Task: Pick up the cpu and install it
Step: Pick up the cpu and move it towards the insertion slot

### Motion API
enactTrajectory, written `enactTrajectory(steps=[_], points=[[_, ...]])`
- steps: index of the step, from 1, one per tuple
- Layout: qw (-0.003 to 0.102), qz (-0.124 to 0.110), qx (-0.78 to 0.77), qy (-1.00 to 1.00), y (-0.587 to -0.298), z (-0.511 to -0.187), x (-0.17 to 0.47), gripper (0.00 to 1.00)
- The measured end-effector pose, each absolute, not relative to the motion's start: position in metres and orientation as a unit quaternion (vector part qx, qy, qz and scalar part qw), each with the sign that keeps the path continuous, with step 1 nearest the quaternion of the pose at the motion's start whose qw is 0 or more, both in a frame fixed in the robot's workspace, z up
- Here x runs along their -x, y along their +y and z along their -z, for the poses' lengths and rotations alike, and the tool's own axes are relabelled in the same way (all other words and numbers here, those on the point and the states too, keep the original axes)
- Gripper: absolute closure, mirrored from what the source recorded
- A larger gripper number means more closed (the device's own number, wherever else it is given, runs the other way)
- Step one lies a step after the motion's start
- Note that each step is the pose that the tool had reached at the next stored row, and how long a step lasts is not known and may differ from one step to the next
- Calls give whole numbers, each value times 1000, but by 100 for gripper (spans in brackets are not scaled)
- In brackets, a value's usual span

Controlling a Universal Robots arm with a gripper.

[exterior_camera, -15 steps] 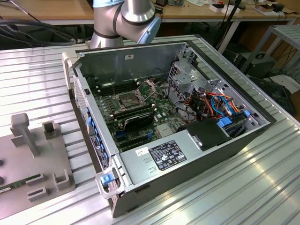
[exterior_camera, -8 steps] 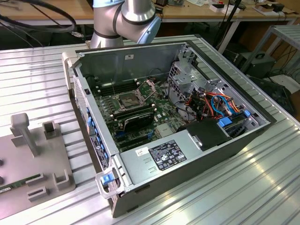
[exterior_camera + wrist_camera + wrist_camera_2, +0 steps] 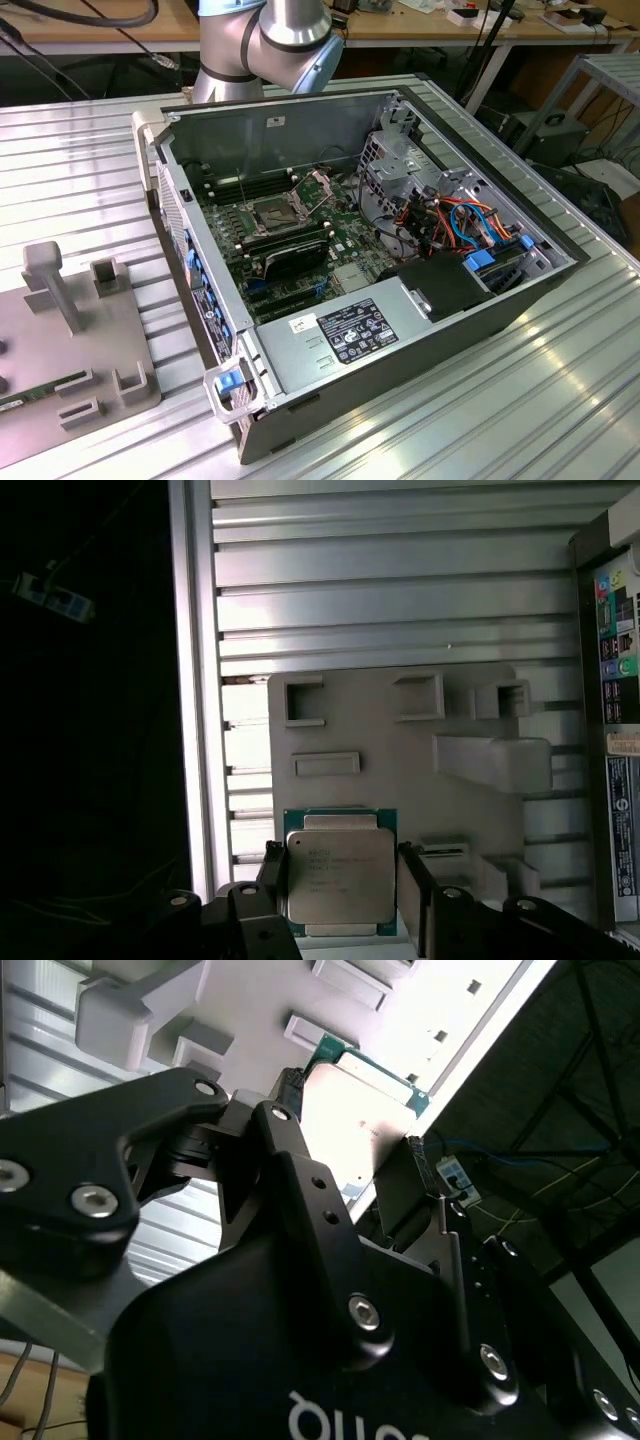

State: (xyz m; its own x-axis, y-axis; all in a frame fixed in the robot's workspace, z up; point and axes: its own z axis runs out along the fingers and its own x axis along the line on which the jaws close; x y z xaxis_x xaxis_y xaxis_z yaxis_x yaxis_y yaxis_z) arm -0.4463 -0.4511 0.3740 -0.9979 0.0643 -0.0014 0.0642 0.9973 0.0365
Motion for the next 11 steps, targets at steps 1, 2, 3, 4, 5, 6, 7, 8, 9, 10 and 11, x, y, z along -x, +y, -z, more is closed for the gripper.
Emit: enactTrajectory(steps=[1,2,3,4,5,6,7,8,9,10,11], points=[[1,-18,-32,999,-451,-375,446,46],[1,-18,-32,999,-451,-376,446,46],[1,-18,-32,999,-451,-376,446,46],[1,-18,-32,999,-451,-376,446,46],[1,-18,-32,999,-451,-376,446,46],[1,-18,-32,999,-451,-377,446,46],[1,-18,-32,999,-451,-377,446,46],[1,-18,-32,999,-451,-379,446,46],[1,-18,-32,999,-451,-382,446,46],[1,-18,-32,999,-451,-382,446,46],[1,-18,-32,999,-451,-382,446,46]])
